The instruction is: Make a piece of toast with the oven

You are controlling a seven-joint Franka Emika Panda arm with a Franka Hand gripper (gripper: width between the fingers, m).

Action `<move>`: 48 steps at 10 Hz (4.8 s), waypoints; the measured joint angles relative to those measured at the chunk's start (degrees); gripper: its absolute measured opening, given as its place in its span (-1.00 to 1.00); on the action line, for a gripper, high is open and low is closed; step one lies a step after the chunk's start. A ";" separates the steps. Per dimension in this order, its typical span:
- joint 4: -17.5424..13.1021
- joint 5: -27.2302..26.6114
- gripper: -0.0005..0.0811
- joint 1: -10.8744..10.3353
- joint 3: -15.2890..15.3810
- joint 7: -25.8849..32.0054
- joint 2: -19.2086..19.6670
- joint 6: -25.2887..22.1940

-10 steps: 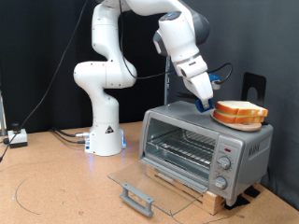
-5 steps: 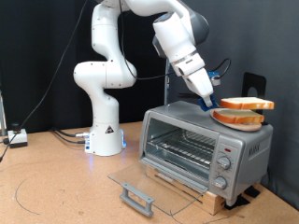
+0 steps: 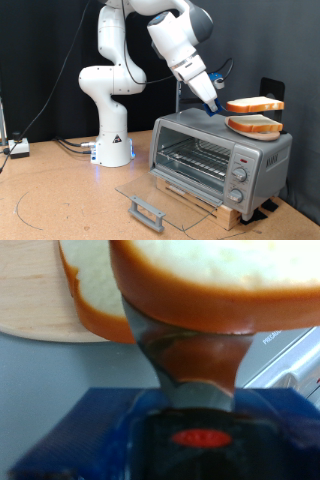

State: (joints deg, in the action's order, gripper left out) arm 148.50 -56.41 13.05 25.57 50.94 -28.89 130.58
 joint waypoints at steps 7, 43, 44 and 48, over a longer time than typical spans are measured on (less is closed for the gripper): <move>1.62 7.01 -0.02 4.08 -8.64 9.23 -1.11 -6.39; 12.19 20.43 -0.02 5.37 -14.33 30.54 9.24 1.25; 12.51 20.09 -0.02 4.49 -12.65 28.87 8.53 1.50; 15.14 20.80 -0.02 2.16 -4.14 22.89 6.01 9.51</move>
State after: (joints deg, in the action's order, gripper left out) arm 163.64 -35.61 15.21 21.42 73.82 -22.88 140.09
